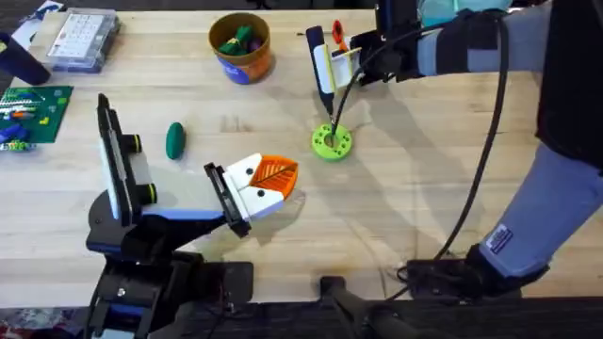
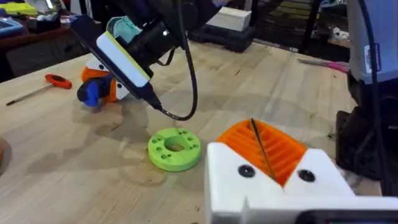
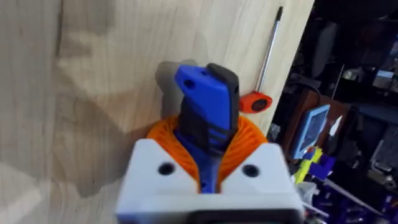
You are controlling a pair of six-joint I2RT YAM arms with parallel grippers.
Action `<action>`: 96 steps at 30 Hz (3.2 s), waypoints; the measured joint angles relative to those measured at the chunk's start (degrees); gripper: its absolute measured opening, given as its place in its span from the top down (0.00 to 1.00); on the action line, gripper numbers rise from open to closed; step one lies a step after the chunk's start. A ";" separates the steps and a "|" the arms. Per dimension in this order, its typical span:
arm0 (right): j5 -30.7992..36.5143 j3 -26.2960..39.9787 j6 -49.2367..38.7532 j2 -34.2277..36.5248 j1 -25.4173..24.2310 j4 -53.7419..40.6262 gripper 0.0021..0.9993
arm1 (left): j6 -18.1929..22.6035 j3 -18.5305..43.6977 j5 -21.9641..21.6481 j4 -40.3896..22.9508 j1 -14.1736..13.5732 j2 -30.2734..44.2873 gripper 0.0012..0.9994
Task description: Pick up the gripper from the table and insert it into the empty holder that is missing its gripper. Then pick up a screw, insert it into the mounting hole, and use the screwdriver to tighten it. Finally, clean up the table by picking up the vegetable and placing it into the bucket.
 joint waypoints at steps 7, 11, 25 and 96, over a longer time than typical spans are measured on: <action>3.20 2.14 -0.06 -0.53 1.29 -0.46 0.02 | 0.00 0.00 -0.38 0.04 0.00 0.00 0.99; 8.36 2.67 0.01 -1.44 3.25 -5.20 0.01 | 0.00 0.00 -0.58 0.08 0.00 0.00 0.99; 13.59 2.95 3.27 -3.13 5.71 -12.69 0.01 | 0.00 0.00 -0.81 0.13 0.00 0.00 0.99; 13.59 2.95 3.27 -3.13 5.71 -12.69 0.01 | 0.00 0.00 -0.81 0.13 0.00 0.00 0.99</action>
